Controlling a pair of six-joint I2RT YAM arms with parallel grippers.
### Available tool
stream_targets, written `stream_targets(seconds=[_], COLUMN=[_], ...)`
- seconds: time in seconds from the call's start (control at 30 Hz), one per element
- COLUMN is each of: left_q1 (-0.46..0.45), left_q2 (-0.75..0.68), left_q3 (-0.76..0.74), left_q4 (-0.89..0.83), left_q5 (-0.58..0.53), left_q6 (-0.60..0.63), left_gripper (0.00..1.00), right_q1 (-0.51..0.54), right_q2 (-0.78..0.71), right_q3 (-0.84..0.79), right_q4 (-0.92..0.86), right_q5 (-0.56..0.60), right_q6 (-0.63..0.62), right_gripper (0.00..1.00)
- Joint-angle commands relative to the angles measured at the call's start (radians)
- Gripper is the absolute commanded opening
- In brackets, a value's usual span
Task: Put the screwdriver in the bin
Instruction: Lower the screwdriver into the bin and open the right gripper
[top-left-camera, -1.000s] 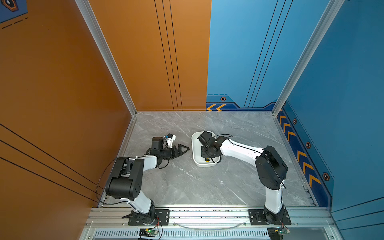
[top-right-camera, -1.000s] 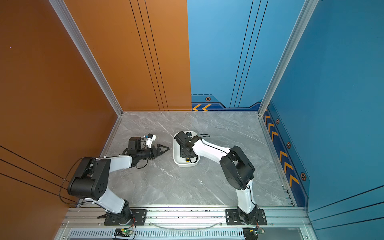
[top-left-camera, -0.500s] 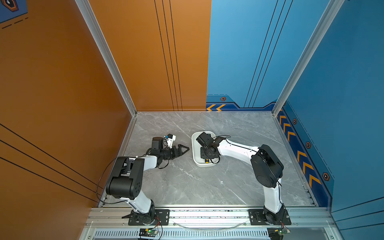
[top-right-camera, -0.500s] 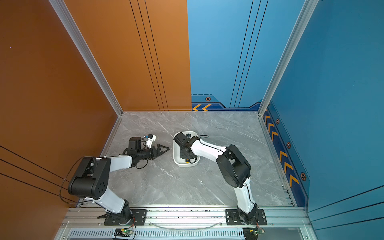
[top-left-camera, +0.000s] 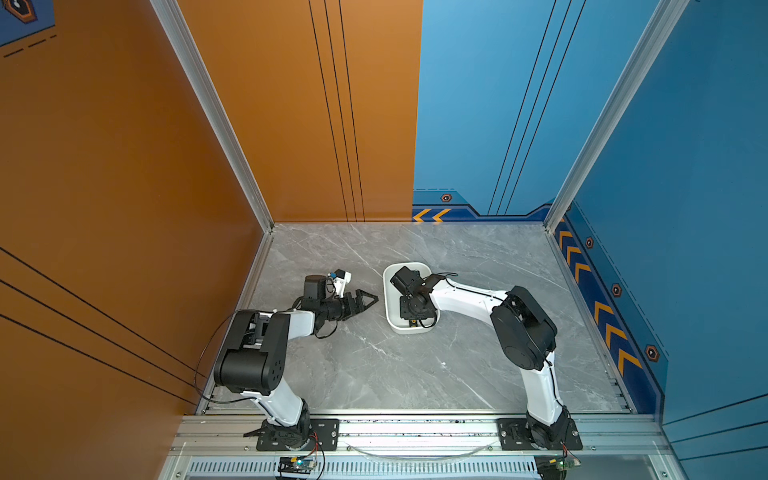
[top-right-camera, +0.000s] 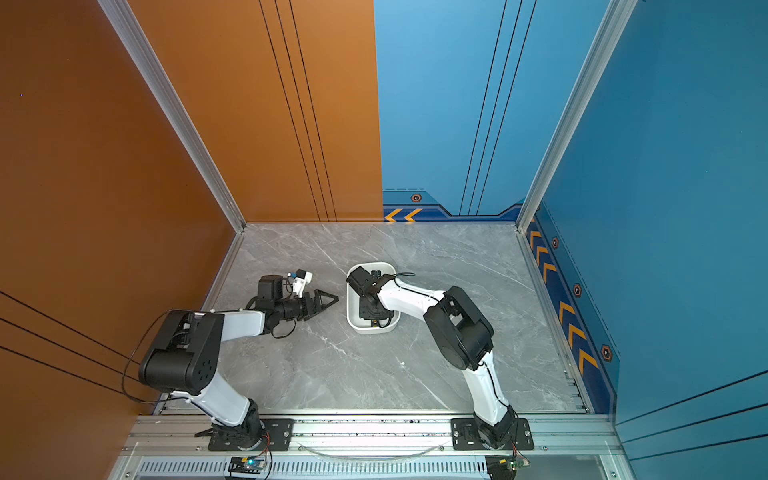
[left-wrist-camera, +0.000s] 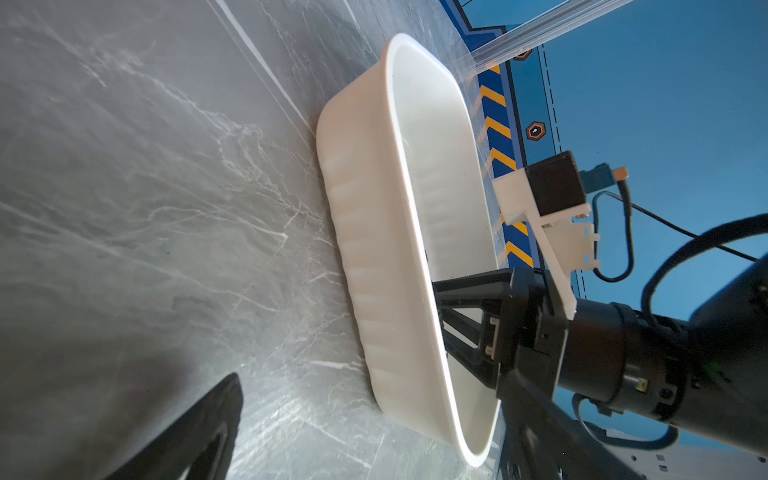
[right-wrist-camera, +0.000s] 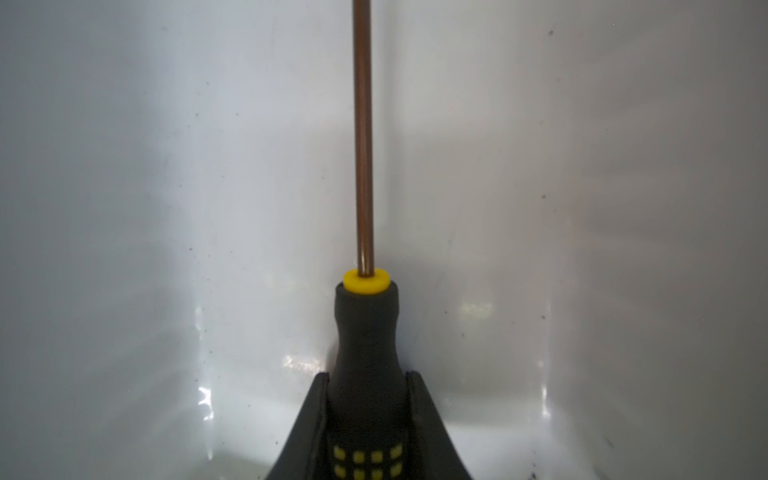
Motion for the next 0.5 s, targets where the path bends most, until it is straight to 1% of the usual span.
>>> stream_targets(seconds=[0.0, 0.17, 0.33, 0.47], left_q1=[0.009, 0.010, 0.009, 0.009], left_q2=[0.006, 0.006, 0.004, 0.005], left_q3=[-0.002, 0.002, 0.001, 0.002], left_q4=[-0.012, -0.012, -0.012, -0.012], left_q5=[0.012, 0.015, 0.014, 0.016], left_q6=[0.008, 0.005, 0.003, 0.002], left_gripper=[0.98, 0.98, 0.98, 0.98], right_q1=[-0.007, -0.011, -0.010, -0.012], right_q2=[0.034, 0.045, 0.051, 0.048], right_q3=[0.019, 0.019, 0.018, 0.020], right_q4=[-0.004, -0.010, -0.012, -0.013], right_q5=[-0.015, -0.008, -0.012, -0.010], right_q6=[0.015, 0.013, 0.010, 0.006], right_gripper=[0.09, 0.13, 0.26, 0.34])
